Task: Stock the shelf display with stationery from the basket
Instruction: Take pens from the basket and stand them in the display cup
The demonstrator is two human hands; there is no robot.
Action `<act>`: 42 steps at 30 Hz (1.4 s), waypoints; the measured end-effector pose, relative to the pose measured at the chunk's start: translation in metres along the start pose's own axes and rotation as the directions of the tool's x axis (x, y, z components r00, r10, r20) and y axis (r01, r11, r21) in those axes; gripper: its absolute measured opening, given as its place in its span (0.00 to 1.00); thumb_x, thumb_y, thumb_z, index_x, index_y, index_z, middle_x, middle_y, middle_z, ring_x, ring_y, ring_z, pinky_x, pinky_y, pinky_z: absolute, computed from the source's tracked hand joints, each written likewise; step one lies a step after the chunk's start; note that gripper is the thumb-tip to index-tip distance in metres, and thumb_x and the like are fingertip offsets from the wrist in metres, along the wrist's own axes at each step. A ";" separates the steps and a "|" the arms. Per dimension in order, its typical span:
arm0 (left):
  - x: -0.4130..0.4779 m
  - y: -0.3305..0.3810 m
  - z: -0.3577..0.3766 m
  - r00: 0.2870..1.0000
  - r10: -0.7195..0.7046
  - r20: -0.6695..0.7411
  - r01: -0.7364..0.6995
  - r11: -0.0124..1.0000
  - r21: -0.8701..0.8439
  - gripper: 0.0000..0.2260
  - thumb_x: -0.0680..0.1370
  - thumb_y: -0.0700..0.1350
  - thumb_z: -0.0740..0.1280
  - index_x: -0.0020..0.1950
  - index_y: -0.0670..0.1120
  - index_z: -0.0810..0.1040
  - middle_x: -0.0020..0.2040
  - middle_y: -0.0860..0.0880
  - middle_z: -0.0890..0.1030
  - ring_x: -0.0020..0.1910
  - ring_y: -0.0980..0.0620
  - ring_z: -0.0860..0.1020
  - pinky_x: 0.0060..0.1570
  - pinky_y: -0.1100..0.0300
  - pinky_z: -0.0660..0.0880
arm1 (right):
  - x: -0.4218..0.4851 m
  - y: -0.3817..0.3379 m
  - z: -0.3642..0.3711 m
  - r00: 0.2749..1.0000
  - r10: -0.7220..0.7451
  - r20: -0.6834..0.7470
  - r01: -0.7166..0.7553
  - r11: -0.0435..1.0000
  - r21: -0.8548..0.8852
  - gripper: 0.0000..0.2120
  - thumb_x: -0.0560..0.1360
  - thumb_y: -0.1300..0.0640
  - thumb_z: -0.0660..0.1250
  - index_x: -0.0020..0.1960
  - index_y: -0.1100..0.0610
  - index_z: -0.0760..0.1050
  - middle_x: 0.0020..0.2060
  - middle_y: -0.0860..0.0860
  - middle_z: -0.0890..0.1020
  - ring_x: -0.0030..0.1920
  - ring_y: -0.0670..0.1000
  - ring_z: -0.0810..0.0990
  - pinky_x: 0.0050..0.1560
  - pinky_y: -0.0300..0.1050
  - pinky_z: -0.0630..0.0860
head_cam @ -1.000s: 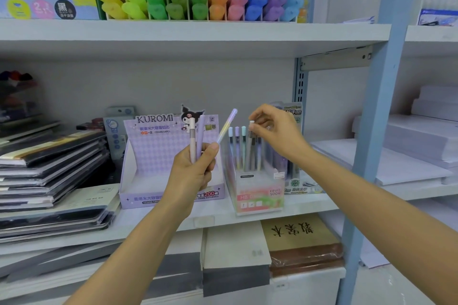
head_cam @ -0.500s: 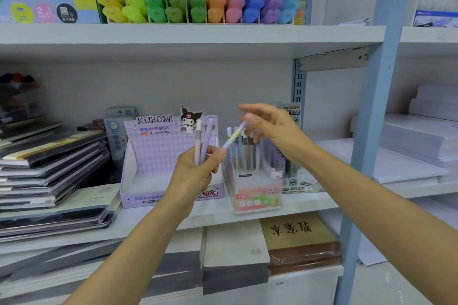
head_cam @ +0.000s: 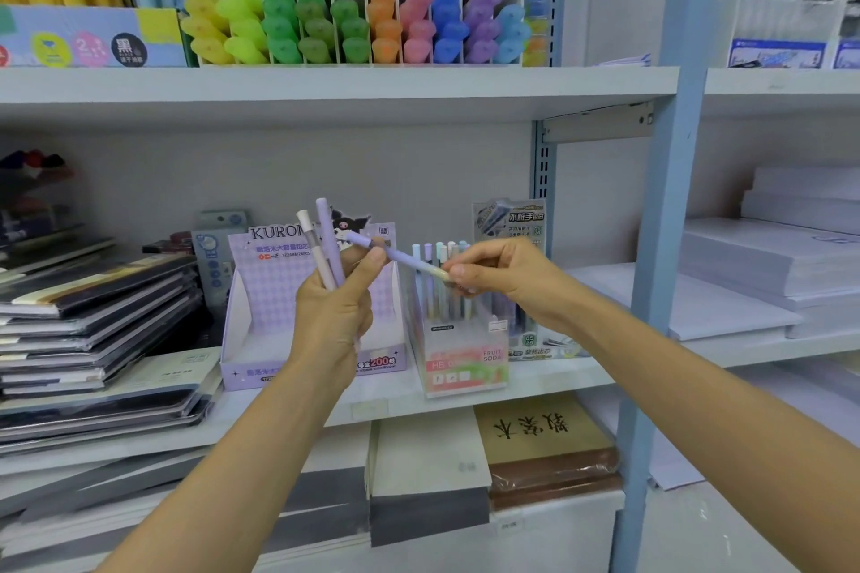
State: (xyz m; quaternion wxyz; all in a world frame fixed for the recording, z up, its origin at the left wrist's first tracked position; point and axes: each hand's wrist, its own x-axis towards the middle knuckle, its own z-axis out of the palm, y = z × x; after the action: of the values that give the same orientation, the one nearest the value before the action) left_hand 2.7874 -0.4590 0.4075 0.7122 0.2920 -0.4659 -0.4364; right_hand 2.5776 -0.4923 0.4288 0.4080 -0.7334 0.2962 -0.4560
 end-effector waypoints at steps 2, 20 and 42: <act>-0.003 0.000 0.002 0.999 0.049 0.009 -0.050 0.996 0.068 0.05 0.70 0.47 0.74 0.44 0.48 0.85 0.29 0.50 0.71 0.20 0.58 0.57 0.20 0.65 0.56 | -0.001 -0.004 0.002 0.999 -0.034 -0.041 0.030 0.996 -0.084 0.08 0.75 0.58 0.69 0.52 0.58 0.83 0.44 0.54 0.85 0.44 0.48 0.82 0.48 0.37 0.79; 0.002 -0.003 0.005 0.982 -0.148 0.116 0.113 0.958 0.265 0.10 0.81 0.43 0.52 0.50 0.45 0.73 0.29 0.52 0.63 0.22 0.56 0.57 0.20 0.65 0.55 | 0.027 -0.023 0.003 0.843 -0.298 -0.449 0.299 0.952 -0.070 0.06 0.80 0.61 0.64 0.54 0.63 0.77 0.41 0.55 0.84 0.41 0.46 0.84 0.42 0.37 0.78; 0.006 -0.027 -0.029 0.975 -0.102 0.199 0.033 0.946 0.322 0.10 0.82 0.47 0.61 0.52 0.45 0.81 0.30 0.51 0.75 0.24 0.55 0.67 0.25 0.66 0.65 | 0.057 0.017 0.025 0.920 -0.299 -0.253 0.128 0.840 -0.528 0.03 0.76 0.61 0.70 0.48 0.58 0.77 0.40 0.52 0.83 0.38 0.50 0.82 0.44 0.46 0.81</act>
State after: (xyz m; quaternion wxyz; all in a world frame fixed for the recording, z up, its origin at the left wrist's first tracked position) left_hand 2.8056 -0.4758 0.3761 0.5868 0.3700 -0.5930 -0.4088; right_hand 2.6221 -0.5385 0.4321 0.0950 -0.7572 0.3827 -0.5208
